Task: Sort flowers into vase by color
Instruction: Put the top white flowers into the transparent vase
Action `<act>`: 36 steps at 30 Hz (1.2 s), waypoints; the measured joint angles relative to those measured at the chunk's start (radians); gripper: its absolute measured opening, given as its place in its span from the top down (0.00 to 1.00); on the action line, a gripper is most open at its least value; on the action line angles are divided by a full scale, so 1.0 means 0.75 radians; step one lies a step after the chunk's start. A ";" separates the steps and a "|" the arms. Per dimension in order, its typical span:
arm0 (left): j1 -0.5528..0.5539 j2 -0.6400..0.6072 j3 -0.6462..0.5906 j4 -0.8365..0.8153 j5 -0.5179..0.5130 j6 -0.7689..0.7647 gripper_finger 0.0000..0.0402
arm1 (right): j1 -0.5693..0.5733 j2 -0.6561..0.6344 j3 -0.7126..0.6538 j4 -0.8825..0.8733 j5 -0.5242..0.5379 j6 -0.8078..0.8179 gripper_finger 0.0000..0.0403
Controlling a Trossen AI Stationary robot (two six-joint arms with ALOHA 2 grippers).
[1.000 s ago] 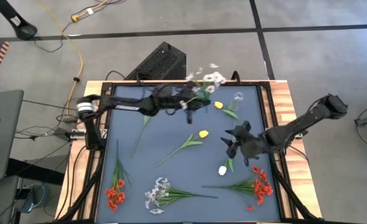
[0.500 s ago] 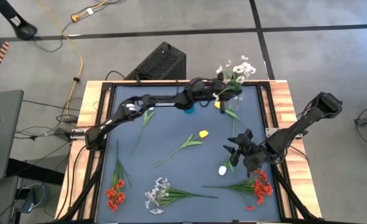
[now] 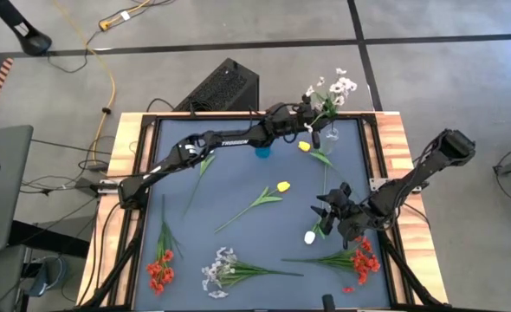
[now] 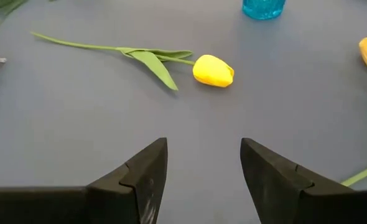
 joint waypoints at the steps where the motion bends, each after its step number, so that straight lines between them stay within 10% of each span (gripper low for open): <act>1: -0.004 0.000 0.000 -0.008 -0.001 0.005 0.99 | 0.000 0.000 0.000 0.001 0.000 0.000 0.44; 36: -0.016 0.087 0.008 -0.116 -0.106 0.102 0.99 | 0.000 0.000 0.001 0.216 0.003 -0.007 0.44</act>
